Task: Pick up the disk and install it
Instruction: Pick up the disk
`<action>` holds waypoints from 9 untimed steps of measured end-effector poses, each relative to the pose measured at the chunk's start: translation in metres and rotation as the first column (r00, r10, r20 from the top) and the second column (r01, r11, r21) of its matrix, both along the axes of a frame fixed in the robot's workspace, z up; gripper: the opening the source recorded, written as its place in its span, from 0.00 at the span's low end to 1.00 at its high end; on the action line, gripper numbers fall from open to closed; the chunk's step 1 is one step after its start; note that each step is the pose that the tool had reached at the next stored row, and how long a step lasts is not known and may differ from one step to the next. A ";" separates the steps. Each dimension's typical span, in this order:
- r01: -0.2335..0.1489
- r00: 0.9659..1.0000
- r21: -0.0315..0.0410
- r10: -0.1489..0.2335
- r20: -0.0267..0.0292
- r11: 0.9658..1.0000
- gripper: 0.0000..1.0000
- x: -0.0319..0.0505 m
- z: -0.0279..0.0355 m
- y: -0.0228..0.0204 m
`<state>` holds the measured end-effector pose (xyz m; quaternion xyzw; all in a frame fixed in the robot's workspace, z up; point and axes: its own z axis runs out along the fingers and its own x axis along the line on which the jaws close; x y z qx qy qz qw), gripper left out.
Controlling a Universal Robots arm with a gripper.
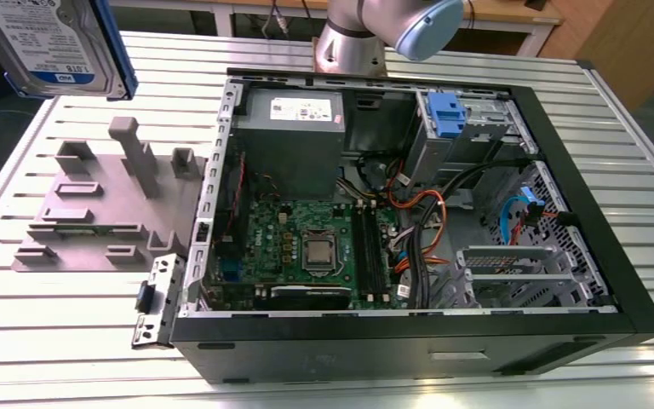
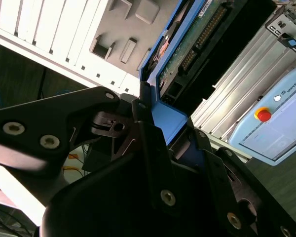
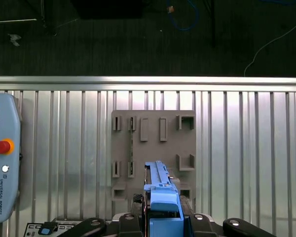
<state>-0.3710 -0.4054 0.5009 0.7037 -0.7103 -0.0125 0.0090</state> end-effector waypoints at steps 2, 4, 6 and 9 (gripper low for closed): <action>0.000 1.000 0.000 0.000 0.000 1.000 0.37 0.0003 -0.0001 -0.0001; 0.000 1.000 0.000 0.000 0.000 1.000 0.37 0.0019 0.0000 -0.0001; 0.000 1.000 0.000 0.000 0.000 1.000 0.37 0.0040 0.0000 0.0000; 0.000 1.000 0.000 0.000 0.000 1.000 0.37 0.0082 0.0000 0.0000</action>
